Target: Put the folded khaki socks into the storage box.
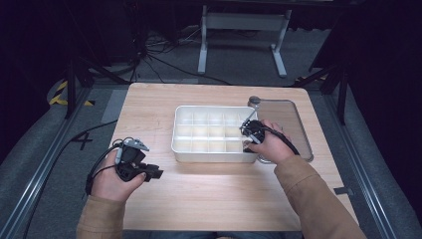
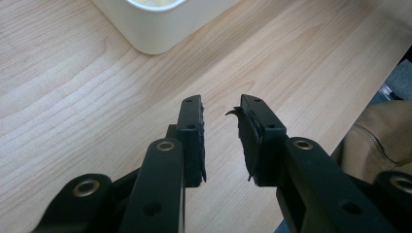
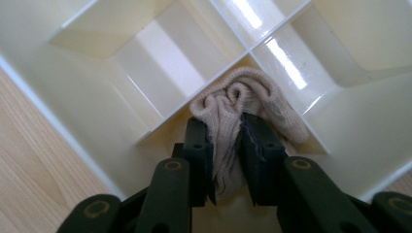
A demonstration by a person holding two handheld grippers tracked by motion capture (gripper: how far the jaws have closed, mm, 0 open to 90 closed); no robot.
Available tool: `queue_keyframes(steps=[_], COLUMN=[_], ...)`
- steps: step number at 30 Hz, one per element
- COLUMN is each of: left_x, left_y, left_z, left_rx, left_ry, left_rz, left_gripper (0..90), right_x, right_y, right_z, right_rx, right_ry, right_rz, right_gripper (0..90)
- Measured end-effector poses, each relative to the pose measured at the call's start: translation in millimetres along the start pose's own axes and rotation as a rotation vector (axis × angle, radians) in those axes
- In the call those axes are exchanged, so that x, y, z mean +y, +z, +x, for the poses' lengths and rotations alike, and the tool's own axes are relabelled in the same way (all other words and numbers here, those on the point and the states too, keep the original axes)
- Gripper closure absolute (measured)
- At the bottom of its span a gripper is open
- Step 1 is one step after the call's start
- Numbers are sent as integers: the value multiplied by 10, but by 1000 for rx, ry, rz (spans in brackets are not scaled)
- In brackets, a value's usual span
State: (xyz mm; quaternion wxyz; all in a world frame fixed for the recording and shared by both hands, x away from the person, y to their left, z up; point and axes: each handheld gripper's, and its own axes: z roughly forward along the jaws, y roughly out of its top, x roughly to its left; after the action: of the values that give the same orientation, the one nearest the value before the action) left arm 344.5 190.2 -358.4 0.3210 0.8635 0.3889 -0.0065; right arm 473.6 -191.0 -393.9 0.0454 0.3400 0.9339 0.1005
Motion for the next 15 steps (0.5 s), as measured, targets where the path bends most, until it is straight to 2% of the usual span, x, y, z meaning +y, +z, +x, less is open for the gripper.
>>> queue_keyframes(steps=[3, 7, 13, 15], left_x=[0, -1, -1, -2], left_y=[8, 11, 10, 8], left_z=[1, 4, -6, -8], left_rx=[0, -3, -6, -8], left_ry=[0, 2, -3, -4], left_rz=[4, 5, 6, 6], left_gripper=[713, 712, 712, 712], right_x=[-19, -66, -111, -118], right_y=[-13, -96, -310, -342], right_z=[-9, -38, -21, -11], right_rx=[5, 34, 10, 7], right_ry=[3, 31, 35, 30], right_rz=[-23, -73, -155, -165], right_gripper=[688, 632, 566, 566])
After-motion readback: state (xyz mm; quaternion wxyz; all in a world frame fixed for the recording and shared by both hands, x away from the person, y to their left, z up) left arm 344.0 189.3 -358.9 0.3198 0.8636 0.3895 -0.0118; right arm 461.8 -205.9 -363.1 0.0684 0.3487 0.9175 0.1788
